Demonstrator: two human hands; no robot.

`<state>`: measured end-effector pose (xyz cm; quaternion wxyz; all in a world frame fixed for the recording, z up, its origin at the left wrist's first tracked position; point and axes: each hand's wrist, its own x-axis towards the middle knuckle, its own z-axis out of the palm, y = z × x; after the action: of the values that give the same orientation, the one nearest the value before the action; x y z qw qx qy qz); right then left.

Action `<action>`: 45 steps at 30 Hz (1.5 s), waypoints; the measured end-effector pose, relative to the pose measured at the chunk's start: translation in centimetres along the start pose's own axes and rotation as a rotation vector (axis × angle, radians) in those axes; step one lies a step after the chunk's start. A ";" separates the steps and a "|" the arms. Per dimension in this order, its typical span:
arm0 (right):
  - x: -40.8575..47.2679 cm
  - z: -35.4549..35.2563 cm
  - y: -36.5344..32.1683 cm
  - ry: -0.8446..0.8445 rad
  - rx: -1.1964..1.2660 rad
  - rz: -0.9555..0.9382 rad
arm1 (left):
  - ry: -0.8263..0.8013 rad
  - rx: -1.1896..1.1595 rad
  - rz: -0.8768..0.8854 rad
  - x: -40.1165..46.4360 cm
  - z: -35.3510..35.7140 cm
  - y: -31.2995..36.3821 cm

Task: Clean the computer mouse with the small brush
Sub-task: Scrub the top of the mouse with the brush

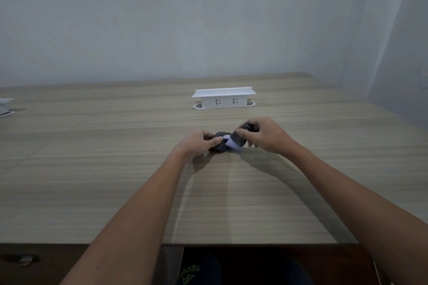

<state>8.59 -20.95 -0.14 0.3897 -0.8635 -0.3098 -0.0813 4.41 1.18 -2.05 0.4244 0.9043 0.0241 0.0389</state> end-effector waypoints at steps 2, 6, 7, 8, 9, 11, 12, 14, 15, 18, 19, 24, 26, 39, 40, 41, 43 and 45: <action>0.2 0.5 0.3 0.008 -0.077 0.006 | 0.011 0.003 -0.010 0.0 0.0 0.0; 0.6 0.3 0.8 0.147 -0.161 0.031 | 0.013 0.015 -0.022 0.0 0.1 0.2; 0.5 0.1 0.6 0.108 -0.092 0.012 | 0.012 0.018 -0.022 0.0 0.1 0.3; 0.2 0.0 0.2 0.037 -0.021 -0.007 | 0.014 0.021 -0.021 0.0 0.0 0.3; 0.0 0.0 -0.1 -0.038 0.026 -0.010 | 0.017 0.022 -0.021 0.0 0.0 0.3; 0.1 0.4 0.1 -0.042 -0.017 0.003 | 0.023 0.014 -0.018 -0.1 0.0 0.2; 0.4 0.5 0.5 0.029 -0.090 0.016 | 0.026 0.002 -0.016 -0.1 0.1 0.2; 0.6 0.5 0.8 0.167 -0.188 0.035 | 0.028 -0.008 -0.021 -0.2 0.3 0.2; 0.5 0.4 0.7 0.167 -0.159 0.028 | 0.027 -0.005 -0.024 -0.3 0.2 0.2; -0.2 0.2 -0.2 -0.045 0.081 0.006 | 0.027 0.012 -0.028 -0.3 0.1 0.3; -0.3 0.4 -0.3 -0.079 0.101 0.013 | 0.026 0.016 -0.029 -0.3 0.1 0.3; 0.4 0.6 1.0 0.192 -0.109 0.091 | 0.037 0.024 -0.031 -0.4 0.3 0.6; -0.1 0.5 0.6 0.065 0.085 0.068 | 0.037 0.027 -0.034 -0.4 0.3 0.6; -0.3 0.8 0.3 -0.088 0.338 0.242 | 0.037 0.034 -0.047 -0.2 0.1 0.4; 0.0 0.9 0.6 -0.002 0.311 0.267 | 0.037 0.032 -0.050 -0.3 0.1 0.5; 0.2 1.0 0.8 0.097 0.255 0.282 | 0.038 0.028 -0.056 -0.3 0.2 0.5; 0.2 1.0 0.8 0.164 0.226 0.280 | 0.041 0.024 -0.065 -0.4 0.2 0.5; -0.1 1.0 0.4 0.018 0.348 0.282 | 0.040 0.014 -0.062 -0.2 0.2 0.4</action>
<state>8.64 -20.47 -1.09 0.5432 -0.8171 -0.1919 0.0208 4.20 0.75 -1.87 0.4186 0.9051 0.0607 0.0435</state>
